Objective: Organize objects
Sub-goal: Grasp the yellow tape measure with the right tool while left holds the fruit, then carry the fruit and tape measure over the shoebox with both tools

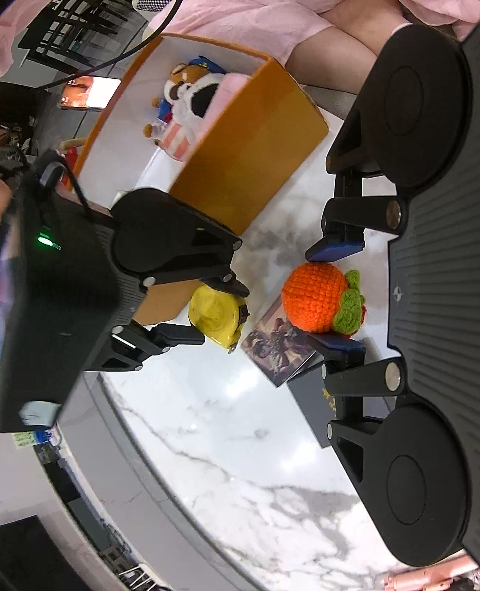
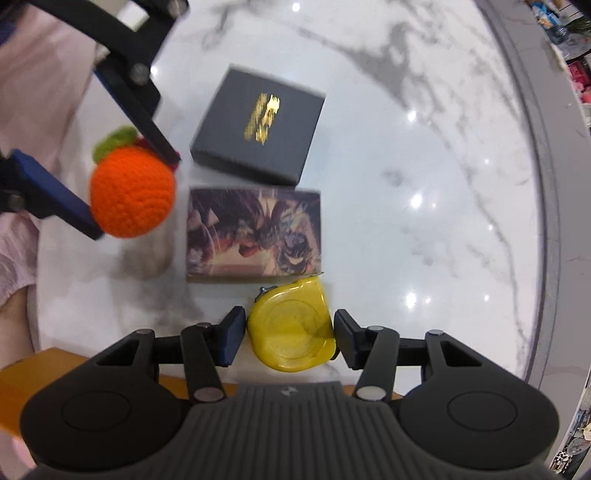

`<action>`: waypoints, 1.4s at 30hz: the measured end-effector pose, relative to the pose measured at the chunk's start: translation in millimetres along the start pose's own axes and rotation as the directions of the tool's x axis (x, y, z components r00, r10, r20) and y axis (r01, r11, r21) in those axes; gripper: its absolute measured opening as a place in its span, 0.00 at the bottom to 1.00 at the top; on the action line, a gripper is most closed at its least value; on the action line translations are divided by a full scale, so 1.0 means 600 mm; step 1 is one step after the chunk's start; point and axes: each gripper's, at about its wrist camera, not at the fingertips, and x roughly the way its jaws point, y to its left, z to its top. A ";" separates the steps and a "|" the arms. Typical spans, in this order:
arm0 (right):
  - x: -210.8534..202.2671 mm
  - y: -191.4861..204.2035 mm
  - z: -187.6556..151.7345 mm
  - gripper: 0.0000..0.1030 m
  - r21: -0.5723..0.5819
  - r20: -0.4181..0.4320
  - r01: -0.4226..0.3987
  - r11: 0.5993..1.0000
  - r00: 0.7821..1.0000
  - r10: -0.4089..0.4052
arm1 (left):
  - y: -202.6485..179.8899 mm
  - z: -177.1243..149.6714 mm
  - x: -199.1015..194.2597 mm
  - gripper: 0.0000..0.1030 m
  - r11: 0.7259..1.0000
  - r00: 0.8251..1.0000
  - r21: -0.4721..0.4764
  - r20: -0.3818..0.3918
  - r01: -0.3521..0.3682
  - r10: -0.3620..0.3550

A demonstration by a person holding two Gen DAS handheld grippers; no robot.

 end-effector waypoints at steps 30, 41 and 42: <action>-0.134 0.068 -0.277 0.53 0.233 -0.095 0.126 0.964 0.990 -0.106 | -0.152 0.213 0.030 0.45 0.975 0.993 0.221 0.121 -0.008 -0.019; -0.024 0.018 -0.326 0.53 0.305 -0.112 0.050 0.951 0.994 -0.016 | -0.141 0.245 0.111 0.45 0.970 0.997 0.240 0.051 0.044 -0.058; -0.017 0.015 -0.326 0.53 0.308 -0.112 0.042 0.951 0.994 -0.007 | -0.140 0.247 0.118 0.45 0.969 0.997 0.244 0.046 0.049 -0.062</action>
